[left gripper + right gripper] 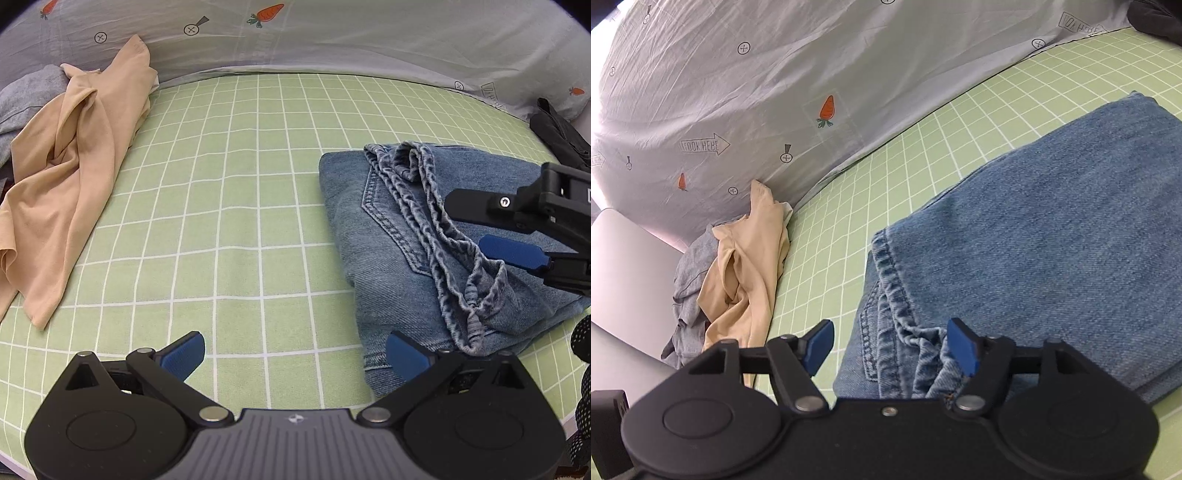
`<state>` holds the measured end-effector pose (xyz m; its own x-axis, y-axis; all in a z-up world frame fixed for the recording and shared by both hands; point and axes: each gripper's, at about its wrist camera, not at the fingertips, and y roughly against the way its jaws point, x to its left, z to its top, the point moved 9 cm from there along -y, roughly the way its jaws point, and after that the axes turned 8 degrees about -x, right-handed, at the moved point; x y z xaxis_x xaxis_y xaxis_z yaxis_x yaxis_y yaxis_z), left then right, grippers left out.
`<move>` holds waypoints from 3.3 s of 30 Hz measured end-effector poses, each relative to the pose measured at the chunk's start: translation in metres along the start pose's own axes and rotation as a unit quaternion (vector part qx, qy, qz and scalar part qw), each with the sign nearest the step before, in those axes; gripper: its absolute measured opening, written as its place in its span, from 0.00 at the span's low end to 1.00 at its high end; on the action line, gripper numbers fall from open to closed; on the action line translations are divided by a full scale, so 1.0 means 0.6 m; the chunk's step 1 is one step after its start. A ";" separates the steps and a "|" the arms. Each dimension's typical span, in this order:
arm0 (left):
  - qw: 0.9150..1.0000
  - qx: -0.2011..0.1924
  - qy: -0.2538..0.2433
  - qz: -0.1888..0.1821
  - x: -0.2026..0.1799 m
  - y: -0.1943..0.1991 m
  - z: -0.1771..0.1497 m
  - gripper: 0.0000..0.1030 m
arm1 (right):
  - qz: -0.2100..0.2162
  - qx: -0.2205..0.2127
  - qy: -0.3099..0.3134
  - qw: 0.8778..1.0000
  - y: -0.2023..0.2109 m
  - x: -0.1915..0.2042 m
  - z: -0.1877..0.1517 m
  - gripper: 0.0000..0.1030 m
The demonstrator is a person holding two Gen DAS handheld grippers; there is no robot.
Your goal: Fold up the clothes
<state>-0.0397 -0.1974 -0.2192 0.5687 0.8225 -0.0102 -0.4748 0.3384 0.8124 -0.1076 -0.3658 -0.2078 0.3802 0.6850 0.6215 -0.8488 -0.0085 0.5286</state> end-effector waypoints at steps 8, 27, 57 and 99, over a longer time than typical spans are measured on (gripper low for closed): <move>0.999 -0.026 -0.009 -0.033 -0.046 0.002 0.039 1.00 | -0.118 -0.056 0.076 0.989 0.041 -0.049 0.060 0.98; 0.995 -0.017 0.096 -0.008 -0.134 -0.047 0.085 1.00 | -0.241 0.002 0.175 0.955 0.081 -0.292 0.144 1.00; 0.986 -0.034 0.150 -0.064 -0.270 -0.038 0.133 0.23 | -0.129 -0.100 0.138 0.977 0.178 -0.285 0.282 0.13; 0.972 -0.135 -0.012 -0.194 -0.907 -0.375 0.524 0.69 | -0.413 -0.179 0.248 0.858 0.111 -0.881 0.859 0.52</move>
<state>-0.0313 -0.8651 -0.2131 0.7546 0.5985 -0.2689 -0.3777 0.7313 0.5679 -0.1756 -1.1037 -0.2031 0.7789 0.5757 -0.2489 -0.4566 0.7926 0.4042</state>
